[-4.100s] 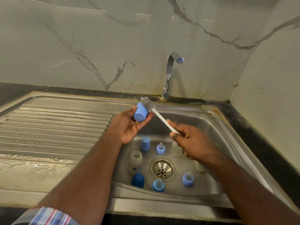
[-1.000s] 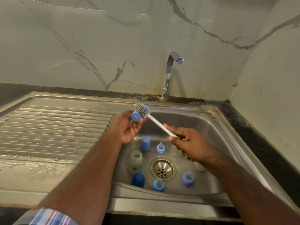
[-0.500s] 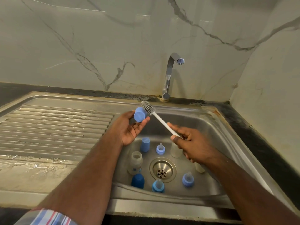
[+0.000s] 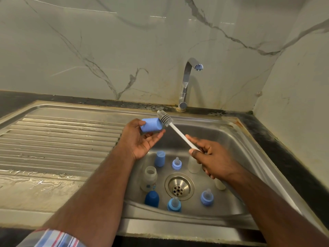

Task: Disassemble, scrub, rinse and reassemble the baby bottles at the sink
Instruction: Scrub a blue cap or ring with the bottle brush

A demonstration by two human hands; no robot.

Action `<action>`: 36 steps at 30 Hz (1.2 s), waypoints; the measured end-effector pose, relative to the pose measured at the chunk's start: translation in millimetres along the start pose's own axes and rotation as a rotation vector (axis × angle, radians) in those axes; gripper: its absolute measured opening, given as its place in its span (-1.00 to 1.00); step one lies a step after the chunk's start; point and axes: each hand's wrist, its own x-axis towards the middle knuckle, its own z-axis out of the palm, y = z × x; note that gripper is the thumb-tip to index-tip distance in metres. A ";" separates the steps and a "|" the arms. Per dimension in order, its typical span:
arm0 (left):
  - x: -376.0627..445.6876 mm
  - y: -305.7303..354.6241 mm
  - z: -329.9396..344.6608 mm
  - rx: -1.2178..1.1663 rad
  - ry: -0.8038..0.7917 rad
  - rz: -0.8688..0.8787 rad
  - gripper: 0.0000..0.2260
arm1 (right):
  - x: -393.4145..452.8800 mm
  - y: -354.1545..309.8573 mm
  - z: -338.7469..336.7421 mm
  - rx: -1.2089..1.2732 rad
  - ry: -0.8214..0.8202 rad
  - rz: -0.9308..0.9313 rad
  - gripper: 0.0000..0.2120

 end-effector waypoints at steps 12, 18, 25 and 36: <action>12.5 -20.0 -6.3 1.065 -0.009 0.318 -0.61 | -2.8 -2.8 -3.5 0.007 -0.039 0.007 -0.55; 12.5 -23.0 -2.9 1.252 -0.015 0.605 -0.63 | -0.4 -6.6 0.4 -0.063 -0.070 -0.042 -0.53; 13.5 -19.6 -4.8 1.422 0.008 0.699 -0.64 | 2.0 -2.5 -5.5 -0.116 -0.005 -0.006 -0.54; 14.6 -17.5 -6.4 1.370 0.079 0.688 -0.64 | 5.0 1.7 -7.6 -0.075 0.054 -0.005 -0.55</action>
